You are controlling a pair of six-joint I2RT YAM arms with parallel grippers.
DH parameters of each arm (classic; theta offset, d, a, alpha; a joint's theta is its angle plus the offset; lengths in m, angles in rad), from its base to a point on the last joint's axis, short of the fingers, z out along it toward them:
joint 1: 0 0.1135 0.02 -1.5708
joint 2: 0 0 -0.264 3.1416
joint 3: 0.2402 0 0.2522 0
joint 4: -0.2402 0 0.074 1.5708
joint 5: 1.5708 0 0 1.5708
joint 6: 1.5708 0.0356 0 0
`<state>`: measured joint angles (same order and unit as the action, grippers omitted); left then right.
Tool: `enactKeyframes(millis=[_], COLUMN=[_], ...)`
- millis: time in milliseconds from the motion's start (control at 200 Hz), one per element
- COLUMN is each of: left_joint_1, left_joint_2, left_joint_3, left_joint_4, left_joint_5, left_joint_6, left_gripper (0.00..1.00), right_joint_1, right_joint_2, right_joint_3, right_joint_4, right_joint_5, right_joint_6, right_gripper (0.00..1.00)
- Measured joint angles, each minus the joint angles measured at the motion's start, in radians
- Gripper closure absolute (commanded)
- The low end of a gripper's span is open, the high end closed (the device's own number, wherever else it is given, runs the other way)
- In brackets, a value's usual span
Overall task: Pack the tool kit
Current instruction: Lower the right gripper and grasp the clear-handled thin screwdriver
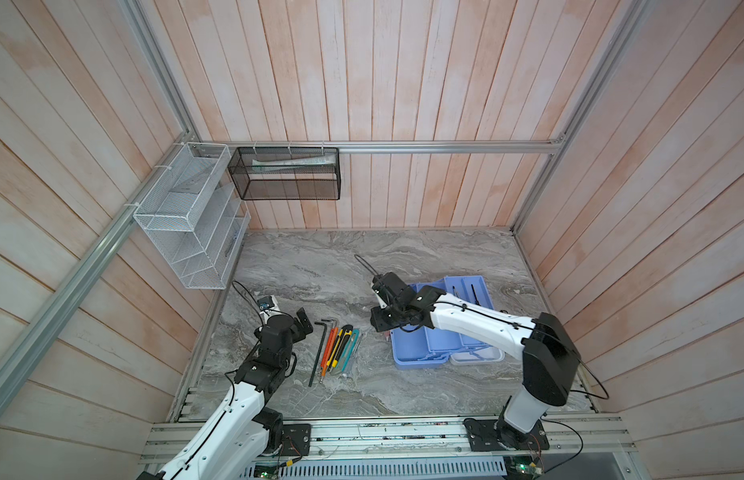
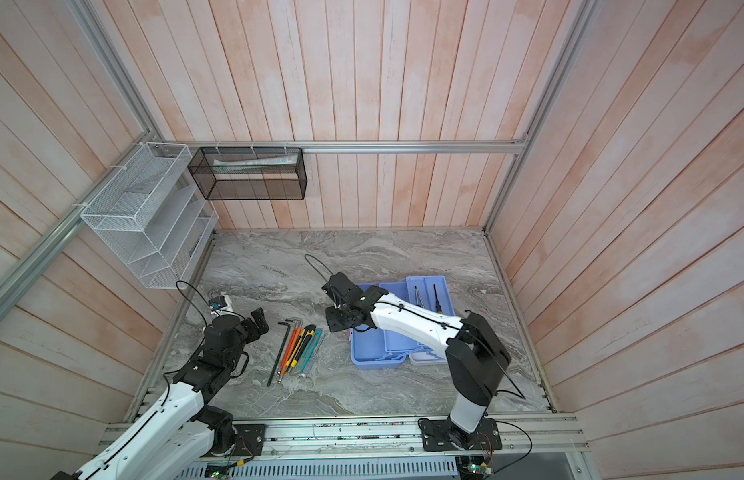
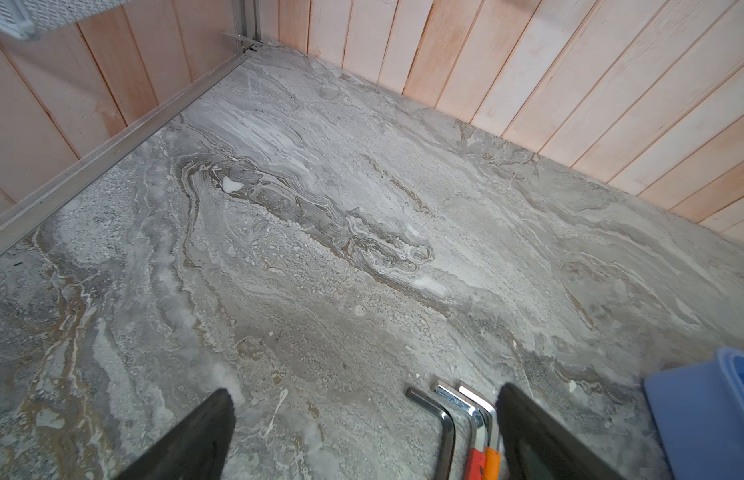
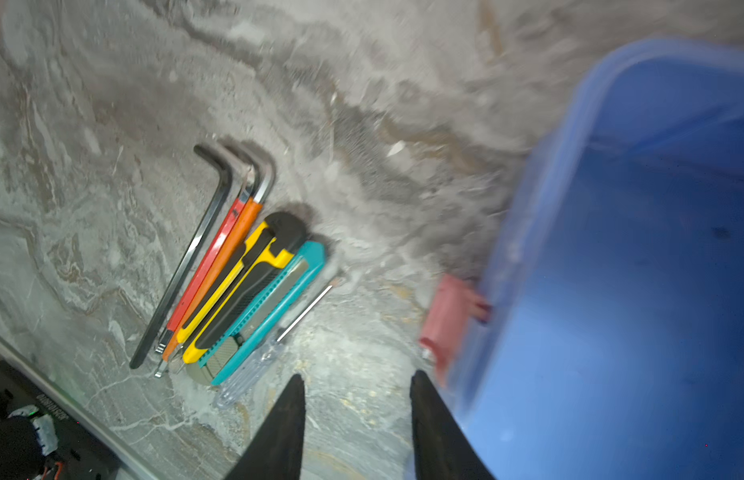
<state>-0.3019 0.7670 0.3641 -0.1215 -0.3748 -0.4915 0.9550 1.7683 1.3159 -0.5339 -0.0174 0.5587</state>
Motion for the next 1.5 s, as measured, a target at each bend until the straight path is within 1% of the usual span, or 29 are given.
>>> enactKeyframes(millis=[175, 320, 570, 875, 990, 1265, 1501], left_joint_1=[0.001, 0.001, 0.002, 0.006, 0.006, 0.006, 0.006], left_joint_2=[-0.03, -0.059, -0.09, -0.082, -0.082, -0.082, -0.082], left_joint_3=[0.0, -0.004, -0.013, -0.013, -0.013, -0.013, -0.013], left_joint_4=[-0.007, -0.01, -0.015, -0.016, -0.015, -0.015, -0.015], left_joint_5=[-0.001, -0.002, -0.003, -0.003, -0.003, -0.002, -0.001], left_joint_6=[-0.006, -0.01, -0.01, -0.01, -0.01, -0.01, -0.01], left_gripper=[0.0, 0.0, 0.0, 0.0, 0.0, 0.0, 0.0], right_joint_1=[0.088, 0.126, 0.15, 0.15, 0.156, 0.177, 0.177], right_joint_2=[0.163, 0.227, 0.241, 0.272, 0.306, 0.308, 0.308], right_joint_3=[0.035, 0.068, 0.103, 0.161, 0.186, 0.198, 0.198], right_joint_4=[-0.003, -0.023, -0.022, -0.05, -0.079, -0.137, -0.204], right_joint_5=[-0.037, -0.052, -0.082, -0.081, -0.07, -0.051, 0.005], right_joint_6=[0.055, 0.097, 0.145, 0.148, 0.145, 0.133, 0.103], right_gripper=[0.6, 0.59, 0.59, 0.6, 0.61, 0.61, 0.63])
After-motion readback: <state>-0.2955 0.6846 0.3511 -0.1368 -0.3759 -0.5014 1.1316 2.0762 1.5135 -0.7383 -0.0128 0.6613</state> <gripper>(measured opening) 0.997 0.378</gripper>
